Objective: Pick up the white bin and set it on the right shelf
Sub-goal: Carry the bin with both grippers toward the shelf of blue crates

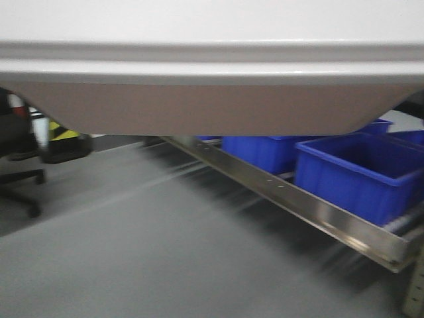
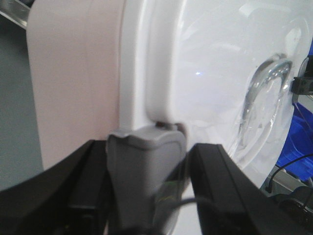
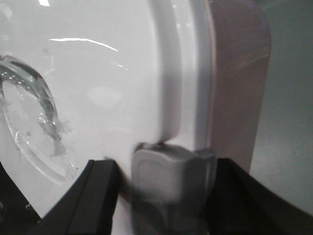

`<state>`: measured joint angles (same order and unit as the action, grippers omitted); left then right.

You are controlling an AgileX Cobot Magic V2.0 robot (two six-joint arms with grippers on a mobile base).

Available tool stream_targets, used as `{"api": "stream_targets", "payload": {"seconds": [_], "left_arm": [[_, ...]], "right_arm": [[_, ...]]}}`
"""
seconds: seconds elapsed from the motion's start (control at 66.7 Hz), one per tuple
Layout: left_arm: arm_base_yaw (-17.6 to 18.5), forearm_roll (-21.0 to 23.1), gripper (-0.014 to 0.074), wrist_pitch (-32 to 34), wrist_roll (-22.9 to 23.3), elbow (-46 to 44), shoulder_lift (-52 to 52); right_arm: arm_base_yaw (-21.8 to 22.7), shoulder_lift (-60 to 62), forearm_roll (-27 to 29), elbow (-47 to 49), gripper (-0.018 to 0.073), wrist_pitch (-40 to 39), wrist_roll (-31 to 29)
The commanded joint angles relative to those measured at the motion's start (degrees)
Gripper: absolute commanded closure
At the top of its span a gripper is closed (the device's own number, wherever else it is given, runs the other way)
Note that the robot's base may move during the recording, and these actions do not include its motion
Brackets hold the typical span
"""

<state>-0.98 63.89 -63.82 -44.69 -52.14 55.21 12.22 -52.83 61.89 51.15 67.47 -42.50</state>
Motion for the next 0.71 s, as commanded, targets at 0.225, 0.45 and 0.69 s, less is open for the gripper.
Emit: {"api": "stream_targets", "payload": {"seconds": [0.225,0.45,0.69], "left_arm": [[0.80,9.29,0.0411,-3.43,-0.81,-1.73,-1.04],[0.80,9.29,0.0411,-3.43,-0.81,-1.73,-1.04],[0.80,9.29,0.0411,-3.43,-0.81,-1.73,-1.04]], "right_arm": [[-0.55,0.79,8.92,1.53,0.0219,5.12,-0.16],[-0.55,0.79,8.92,1.53,0.0219,5.12,-0.16],[-0.55,0.79,8.92,1.53,0.0219,5.12,-0.16]]}}
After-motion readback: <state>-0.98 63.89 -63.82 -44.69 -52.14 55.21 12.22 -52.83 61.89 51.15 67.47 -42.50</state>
